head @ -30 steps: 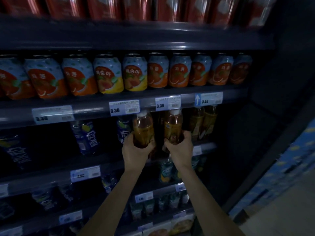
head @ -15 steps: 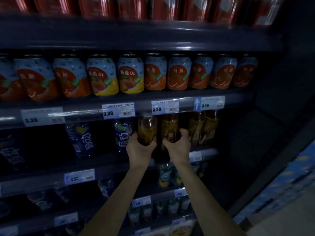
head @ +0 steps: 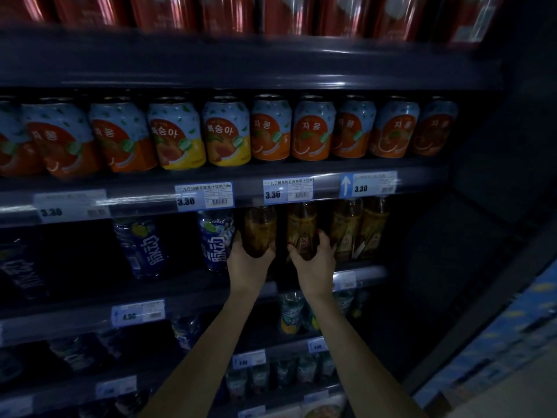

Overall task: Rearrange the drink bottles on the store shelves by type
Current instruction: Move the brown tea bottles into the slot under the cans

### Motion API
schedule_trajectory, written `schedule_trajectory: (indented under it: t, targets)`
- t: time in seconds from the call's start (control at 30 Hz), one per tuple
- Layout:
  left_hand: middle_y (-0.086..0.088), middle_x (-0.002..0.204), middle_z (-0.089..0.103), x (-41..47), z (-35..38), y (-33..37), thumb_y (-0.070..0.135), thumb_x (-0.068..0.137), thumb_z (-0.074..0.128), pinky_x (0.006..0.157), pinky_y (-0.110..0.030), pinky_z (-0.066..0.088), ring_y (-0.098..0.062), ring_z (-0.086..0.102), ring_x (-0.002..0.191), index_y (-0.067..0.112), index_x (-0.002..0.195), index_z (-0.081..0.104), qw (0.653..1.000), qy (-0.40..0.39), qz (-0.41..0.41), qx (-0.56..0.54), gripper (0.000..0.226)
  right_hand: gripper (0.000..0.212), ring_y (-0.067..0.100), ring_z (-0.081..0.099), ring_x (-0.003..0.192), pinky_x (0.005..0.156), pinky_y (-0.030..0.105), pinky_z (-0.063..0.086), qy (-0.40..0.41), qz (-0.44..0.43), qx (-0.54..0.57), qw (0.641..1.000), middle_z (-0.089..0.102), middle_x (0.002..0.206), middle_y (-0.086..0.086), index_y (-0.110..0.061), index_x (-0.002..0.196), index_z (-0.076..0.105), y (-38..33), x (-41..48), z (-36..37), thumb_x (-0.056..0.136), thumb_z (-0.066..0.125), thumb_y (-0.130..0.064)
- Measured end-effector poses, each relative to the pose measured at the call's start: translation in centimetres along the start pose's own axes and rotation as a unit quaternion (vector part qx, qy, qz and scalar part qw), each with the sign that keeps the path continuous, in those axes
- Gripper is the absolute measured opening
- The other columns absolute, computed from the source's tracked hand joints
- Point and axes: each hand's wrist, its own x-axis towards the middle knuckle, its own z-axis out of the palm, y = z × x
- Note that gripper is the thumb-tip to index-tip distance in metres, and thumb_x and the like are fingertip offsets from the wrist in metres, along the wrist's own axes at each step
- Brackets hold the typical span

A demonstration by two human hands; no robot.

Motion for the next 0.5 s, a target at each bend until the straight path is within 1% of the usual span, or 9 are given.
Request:
schedule_trajectory:
  t: [0.07,0.13,0.2,0.23,0.3,0.4,0.43,0.5]
  targets:
    - [0.009,0.112,0.06,-0.6,0.0,-0.1,0.03,0.074,0.08,0.083,-0.016,0.044,-0.005,0.056,0.102,0.018,0.131,0.047,1.0,0.012,-0.006,-0.001,0.067,0.081,0.021,0.04,0.132,0.108,0.037,0.038,0.018,-0.005,-0.005,1.0,0.043,0.142,0.009,-0.012,0.147,0.031,0.0,-0.5,0.0,0.082,0.074,-0.037]
    - [0.007,0.119,0.055,-1.2,0.0,-0.3,0.032,0.074,0.08,0.091,-0.019,0.043,-0.005,0.051,0.109,0.015,0.138,0.042,0.999,0.034,-0.01,0.007,0.077,0.079,0.019,0.038,0.133,0.105,0.026,0.033,0.036,-0.009,-0.015,0.999,0.04,0.144,0.007,-0.011,0.146,0.032,0.0,-0.9,0.2,0.083,0.072,-0.037]
    - [-0.001,0.128,0.054,-1.8,0.0,-0.5,0.032,0.075,0.08,0.1,-0.028,0.043,-0.01,0.049,0.116,0.009,0.14,0.041,0.998,0.058,-0.01,0.022,0.079,0.074,0.018,0.04,0.13,0.1,0.021,0.031,0.055,-0.017,-0.026,0.998,0.041,0.142,0.007,-0.01,0.143,0.035,0.1,-1.2,0.4,0.084,0.071,-0.036]
    - [-0.005,0.13,0.053,-2.0,0.1,-0.6,0.032,0.075,0.08,0.102,-0.033,0.044,-0.013,0.05,0.118,0.007,0.139,0.042,0.997,0.071,-0.004,0.031,0.078,0.072,0.019,0.041,0.128,0.099,0.02,0.031,0.062,-0.019,-0.028,0.997,0.043,0.14,0.008,-0.01,0.142,0.037,0.1,-1.4,0.6,0.084,0.071,-0.036]
    - [-0.007,0.13,0.053,-2.3,0.2,-0.8,0.033,0.075,0.08,0.102,-0.038,0.045,-0.018,0.051,0.118,0.006,0.136,0.046,0.994,0.092,0.012,0.053,0.075,0.071,0.021,0.042,0.129,0.099,0.02,0.031,0.069,-0.016,-0.031,0.997,0.042,0.141,0.01,-0.009,0.14,0.038,0.3,-1.5,0.9,0.083,0.072,-0.035]
    - [-0.009,0.13,0.053,-2.4,0.3,-0.9,0.035,0.075,0.079,0.101,-0.041,0.046,-0.021,0.052,0.119,0.006,0.134,0.049,0.993,0.093,0.017,0.074,0.073,0.074,0.025,0.034,0.136,0.104,0.022,0.028,0.069,-0.009,-0.044,0.997,0.035,0.147,0.015,-0.008,0.14,0.038,0.6,-1.5,1.4,0.082,0.074,-0.036]
    - [-0.01,0.13,0.054,-2.4,0.3,-1.0,0.035,0.075,0.079,0.1,-0.041,0.046,-0.022,0.052,0.119,0.005,0.134,0.05,0.992,0.092,0.018,0.08,0.072,0.074,0.025,0.034,0.136,0.103,0.022,0.027,0.073,-0.011,-0.05,0.996,0.036,0.146,0.015,-0.007,0.139,0.039,0.6,-1.4,1.5,0.081,0.075,-0.035]
    - [-0.012,0.129,0.057,-2.1,0.2,-1.2,0.034,0.077,0.078,0.098,-0.042,0.047,-0.023,0.054,0.118,0.006,0.133,0.051,0.993,0.087,0.021,0.081,0.068,0.071,0.024,0.04,0.13,0.099,0.02,0.029,0.086,-0.014,-0.063,0.994,0.042,0.141,0.014,-0.006,0.137,0.041,0.7,-1.3,1.6,0.081,0.075,-0.033]
